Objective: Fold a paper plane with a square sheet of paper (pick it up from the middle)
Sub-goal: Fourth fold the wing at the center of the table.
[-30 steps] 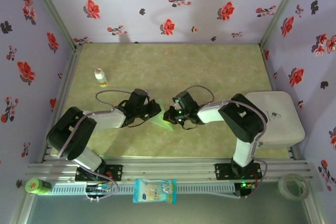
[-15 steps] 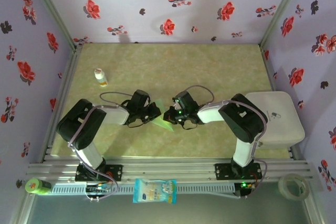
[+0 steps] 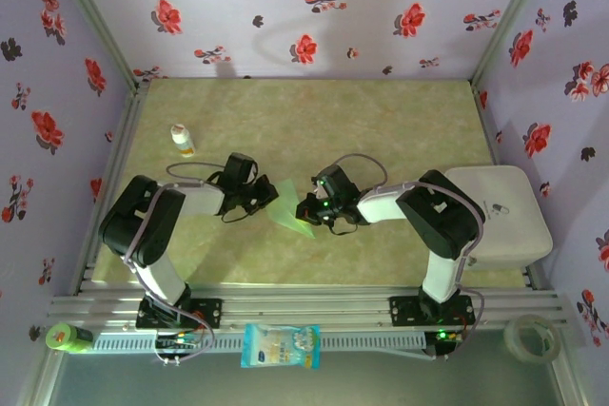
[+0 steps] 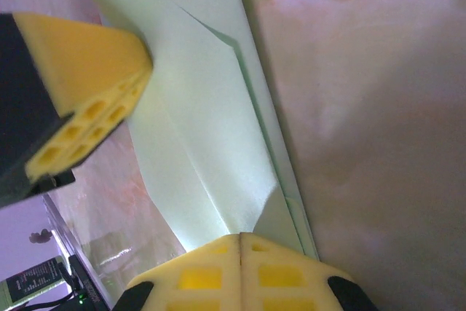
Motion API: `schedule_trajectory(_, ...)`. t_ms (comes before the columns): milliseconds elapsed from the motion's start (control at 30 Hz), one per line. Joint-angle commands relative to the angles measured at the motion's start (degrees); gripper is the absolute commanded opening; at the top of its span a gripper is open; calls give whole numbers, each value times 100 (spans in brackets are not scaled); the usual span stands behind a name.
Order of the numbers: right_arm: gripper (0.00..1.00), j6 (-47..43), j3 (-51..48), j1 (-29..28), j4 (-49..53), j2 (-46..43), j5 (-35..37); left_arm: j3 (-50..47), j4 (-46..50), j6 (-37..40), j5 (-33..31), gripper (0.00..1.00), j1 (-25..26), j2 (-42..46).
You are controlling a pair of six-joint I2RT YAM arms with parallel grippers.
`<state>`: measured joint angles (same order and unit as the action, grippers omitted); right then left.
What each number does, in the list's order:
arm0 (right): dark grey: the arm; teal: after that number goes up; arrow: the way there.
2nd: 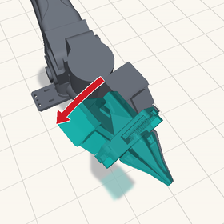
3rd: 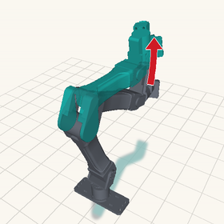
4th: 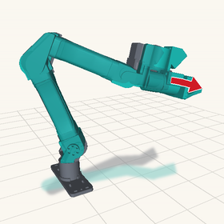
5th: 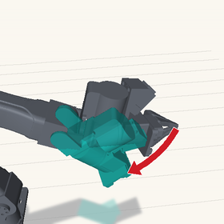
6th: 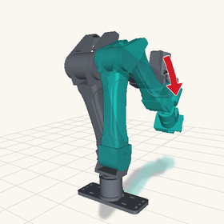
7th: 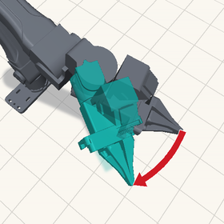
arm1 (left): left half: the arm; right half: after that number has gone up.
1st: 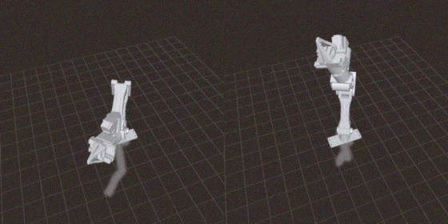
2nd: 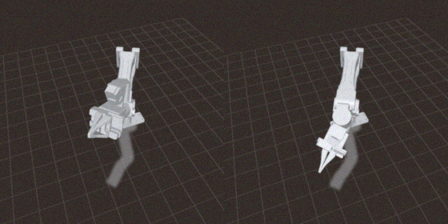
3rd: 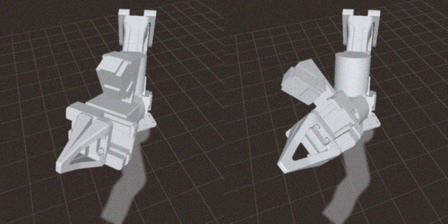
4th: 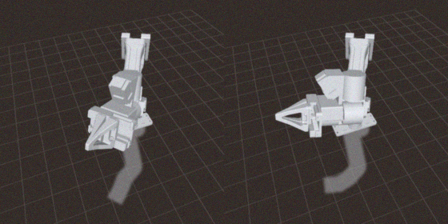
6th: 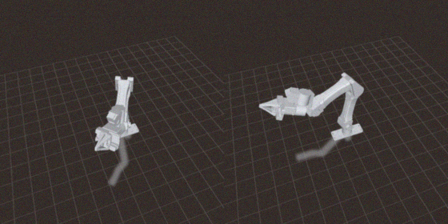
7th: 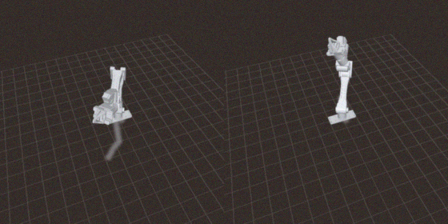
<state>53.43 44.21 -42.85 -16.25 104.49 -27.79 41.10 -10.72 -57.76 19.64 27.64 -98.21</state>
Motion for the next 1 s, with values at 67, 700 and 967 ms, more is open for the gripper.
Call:
schedule_trajectory(67, 0, -236, -261, -11, 1229, 189, 319, 228, 580, 380, -383, 0, -387, -84)
schedule_trajectory(700, 0, -219, -184, -8, 1250, 157, 317, 201, -252, 462, 421, 2, 160, 328)
schedule_trajectory(967, 0, -219, -164, -12, 1252, 196, 290, 312, -161, 700, 137, 1, -34, -288)
